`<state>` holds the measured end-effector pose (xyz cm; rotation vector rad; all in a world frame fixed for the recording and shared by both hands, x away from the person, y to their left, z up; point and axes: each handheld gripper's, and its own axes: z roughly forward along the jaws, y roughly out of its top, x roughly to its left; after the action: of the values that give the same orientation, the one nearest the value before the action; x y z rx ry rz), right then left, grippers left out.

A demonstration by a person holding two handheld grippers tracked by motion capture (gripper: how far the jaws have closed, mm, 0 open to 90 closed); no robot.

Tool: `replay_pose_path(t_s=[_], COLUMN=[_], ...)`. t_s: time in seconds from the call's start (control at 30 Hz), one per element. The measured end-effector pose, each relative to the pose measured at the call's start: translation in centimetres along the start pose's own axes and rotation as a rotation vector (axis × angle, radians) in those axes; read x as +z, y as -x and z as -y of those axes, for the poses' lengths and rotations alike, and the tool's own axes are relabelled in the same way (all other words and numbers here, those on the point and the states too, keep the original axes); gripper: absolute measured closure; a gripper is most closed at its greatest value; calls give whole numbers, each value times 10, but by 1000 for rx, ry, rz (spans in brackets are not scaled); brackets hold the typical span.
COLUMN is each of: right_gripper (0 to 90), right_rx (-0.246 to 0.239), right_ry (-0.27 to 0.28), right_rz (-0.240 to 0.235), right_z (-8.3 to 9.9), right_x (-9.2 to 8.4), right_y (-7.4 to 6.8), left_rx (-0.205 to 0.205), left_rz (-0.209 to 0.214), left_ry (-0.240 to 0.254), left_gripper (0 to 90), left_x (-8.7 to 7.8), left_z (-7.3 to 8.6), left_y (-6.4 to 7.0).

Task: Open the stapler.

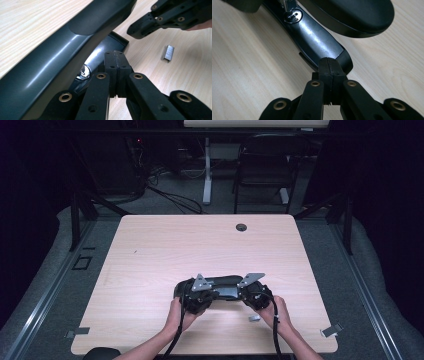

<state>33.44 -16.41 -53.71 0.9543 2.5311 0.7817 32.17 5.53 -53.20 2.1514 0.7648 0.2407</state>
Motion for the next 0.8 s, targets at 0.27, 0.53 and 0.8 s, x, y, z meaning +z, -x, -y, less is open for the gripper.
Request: replay_pose_path(t_s=[0.27, 0.53, 0.8], right_gripper=[900, 900, 900], right_rx=[-35, -63, -40], right_ry=[10, 15, 38], right_rz=[-12, 0, 1], right_z=[0, 0, 3], right_x=[11, 19, 20], right_y=[-1, -2, -1], left_rx=[-3, -33, -41], left_rz=[-45, -59, -86], left_ry=[73, 102, 107], left_gripper=[900, 900, 900], left_x=[11, 22, 31], left_z=[2, 3, 3], left_y=[5, 7, 7])
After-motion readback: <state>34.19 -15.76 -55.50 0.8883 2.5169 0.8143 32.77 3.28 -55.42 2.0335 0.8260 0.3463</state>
